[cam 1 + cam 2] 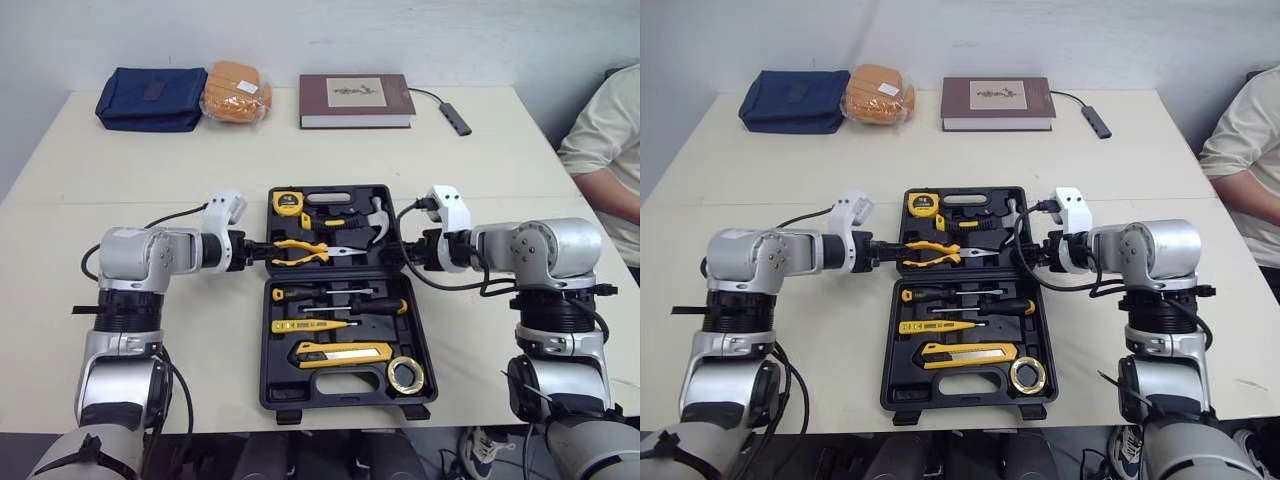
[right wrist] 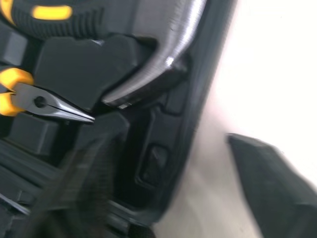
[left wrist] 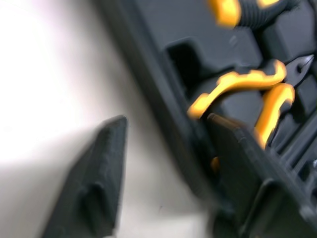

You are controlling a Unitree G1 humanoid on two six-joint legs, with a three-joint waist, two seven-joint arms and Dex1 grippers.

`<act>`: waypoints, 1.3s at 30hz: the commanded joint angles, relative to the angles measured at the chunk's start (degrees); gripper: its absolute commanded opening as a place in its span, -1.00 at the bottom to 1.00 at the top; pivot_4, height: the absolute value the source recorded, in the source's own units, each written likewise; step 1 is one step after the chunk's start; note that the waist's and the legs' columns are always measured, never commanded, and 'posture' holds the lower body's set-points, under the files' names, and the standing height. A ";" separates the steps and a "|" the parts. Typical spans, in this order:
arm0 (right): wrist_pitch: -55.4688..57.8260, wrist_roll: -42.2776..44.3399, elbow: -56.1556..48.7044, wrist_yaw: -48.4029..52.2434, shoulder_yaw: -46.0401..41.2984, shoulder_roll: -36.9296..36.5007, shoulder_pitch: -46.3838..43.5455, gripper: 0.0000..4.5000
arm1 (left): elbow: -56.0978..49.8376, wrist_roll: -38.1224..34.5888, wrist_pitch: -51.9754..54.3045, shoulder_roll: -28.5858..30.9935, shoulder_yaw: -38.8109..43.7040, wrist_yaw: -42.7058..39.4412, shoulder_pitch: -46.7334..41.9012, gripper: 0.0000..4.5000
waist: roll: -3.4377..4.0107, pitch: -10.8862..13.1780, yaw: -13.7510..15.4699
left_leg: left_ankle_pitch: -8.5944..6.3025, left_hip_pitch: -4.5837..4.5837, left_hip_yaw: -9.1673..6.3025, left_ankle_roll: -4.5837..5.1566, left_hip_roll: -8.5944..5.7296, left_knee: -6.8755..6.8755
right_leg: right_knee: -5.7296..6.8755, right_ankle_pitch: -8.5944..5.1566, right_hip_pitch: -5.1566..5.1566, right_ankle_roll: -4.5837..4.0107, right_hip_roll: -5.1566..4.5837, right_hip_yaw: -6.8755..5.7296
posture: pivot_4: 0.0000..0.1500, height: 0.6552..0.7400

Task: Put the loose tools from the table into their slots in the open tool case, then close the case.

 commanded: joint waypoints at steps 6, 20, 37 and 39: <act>-4.61 -1.93 3.42 -1.60 2.83 -0.18 -0.71 0.29 | -1.59 1.47 -1.02 -0.22 -2.97 1.92 2.75 0.06 | -0.03 -0.07 -0.05 | 0.00 0.12 0.04 0.00 0.01 0.00 | 0.04 0.00 0.05 0.00 0.00 0.06 | 1.00 1.00; -4.16 -1.36 1.25 -3.87 2.03 1.23 0.61 -1.00 | -5.87 -0.25 -1.12 -2.43 -2.91 3.16 5.37 -0.82 | 0.03 -1.14 -0.28 | 0.01 0.31 0.04 -0.03 0.03 -0.10 | 0.01 0.00 0.19 0.00 -0.04 0.13 | 1.00 1.00; -44.37 -9.64 -10.89 -2.58 4.06 2.29 7.88 -1.00 | -7.91 8.97 -44.47 -5.39 -0.69 1.67 3.18 -0.89 | 0.00 -1.02 0.21 | 0.07 -0.98 0.11 0.01 -0.03 0.01 | 0.20 0.01 -1.11 0.00 0.03 -0.18 | 1.00 1.00; -49.28 -10.59 -12.32 -1.50 4.86 1.84 12.11 -1.00 | -8.51 11.02 -50.25 -4.56 -1.73 0.97 5.60 -0.90 | -0.02 -1.01 0.18 | 0.07 -0.98 0.17 0.02 -0.04 0.00 | 0.16 0.01 -1.11 0.00 0.03 -0.30 | 1.00 1.00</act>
